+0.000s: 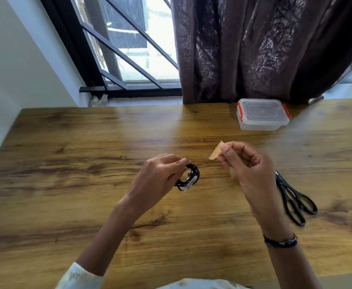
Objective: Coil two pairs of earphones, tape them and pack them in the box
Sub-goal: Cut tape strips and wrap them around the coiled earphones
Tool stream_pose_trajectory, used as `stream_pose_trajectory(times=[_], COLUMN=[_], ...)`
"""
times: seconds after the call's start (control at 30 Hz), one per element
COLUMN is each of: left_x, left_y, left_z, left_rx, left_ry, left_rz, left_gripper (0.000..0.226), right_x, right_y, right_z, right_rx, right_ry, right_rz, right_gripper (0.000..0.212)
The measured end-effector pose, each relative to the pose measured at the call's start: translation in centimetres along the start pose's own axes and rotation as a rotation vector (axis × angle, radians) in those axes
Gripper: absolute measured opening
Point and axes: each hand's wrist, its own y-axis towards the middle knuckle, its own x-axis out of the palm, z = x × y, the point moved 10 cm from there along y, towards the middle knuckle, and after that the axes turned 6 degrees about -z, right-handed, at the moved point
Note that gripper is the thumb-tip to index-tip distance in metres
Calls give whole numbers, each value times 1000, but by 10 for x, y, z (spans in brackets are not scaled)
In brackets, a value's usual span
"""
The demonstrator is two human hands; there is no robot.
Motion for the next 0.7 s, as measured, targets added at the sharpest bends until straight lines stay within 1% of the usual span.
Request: stream_pose_trajectory(times=[0.17,0.3,0.37,0.5,0.7], left_x=[-48,-78,-88,-100,-105], left_y=[-7,-14,-17,-20,-23], left_z=[56,88,99,116,128], left_rx=[125,194,216,250,283], left_ry=[112,196,230,275,336], left_rz=[133,246,287,320,304], left_gripper=[21,21,21,24,24], right_x=[15,24,26,22,23], right_y=[-23,-47,-57,-70,-74], right_z=[-64,-93,-103,-118,-123], right_rx=[-302,-442,-505,-588,-613], right_ry=[-196,-250,-258,-239,-192], right_rz=[120,191,196,186,127], right_gripper=[9,9,9,11,9])
